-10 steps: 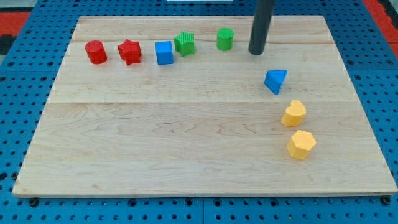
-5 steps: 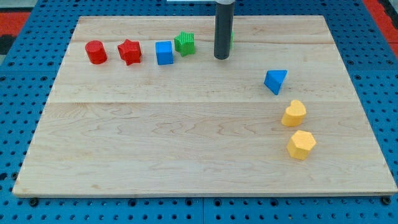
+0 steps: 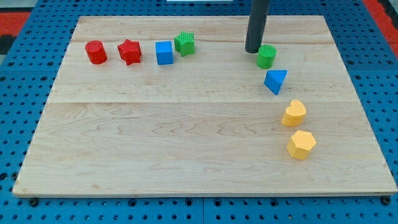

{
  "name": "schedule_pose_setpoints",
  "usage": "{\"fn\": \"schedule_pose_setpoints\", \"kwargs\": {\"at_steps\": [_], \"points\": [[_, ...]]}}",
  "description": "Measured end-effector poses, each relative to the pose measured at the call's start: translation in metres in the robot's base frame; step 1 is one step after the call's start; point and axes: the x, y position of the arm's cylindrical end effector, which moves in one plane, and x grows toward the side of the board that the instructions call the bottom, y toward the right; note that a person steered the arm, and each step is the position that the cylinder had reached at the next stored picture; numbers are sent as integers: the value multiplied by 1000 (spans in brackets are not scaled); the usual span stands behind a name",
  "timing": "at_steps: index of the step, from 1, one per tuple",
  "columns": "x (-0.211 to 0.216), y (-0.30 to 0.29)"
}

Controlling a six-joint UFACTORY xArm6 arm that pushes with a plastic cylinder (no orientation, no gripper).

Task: Push the green blocks to the top of the blue triangle

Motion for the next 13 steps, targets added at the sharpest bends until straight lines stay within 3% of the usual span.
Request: {"fn": "schedule_pose_setpoints", "kwargs": {"at_steps": [1, 2, 3, 4, 6, 7, 8, 9, 10, 11, 12, 13], "points": [[-23, -74], [21, -86], [22, -182], [-14, -226], [-20, -85], [8, -105], [7, -63], [-27, -39], [-23, -46], [-48, -83], [-70, -17], [-67, -6]]}}
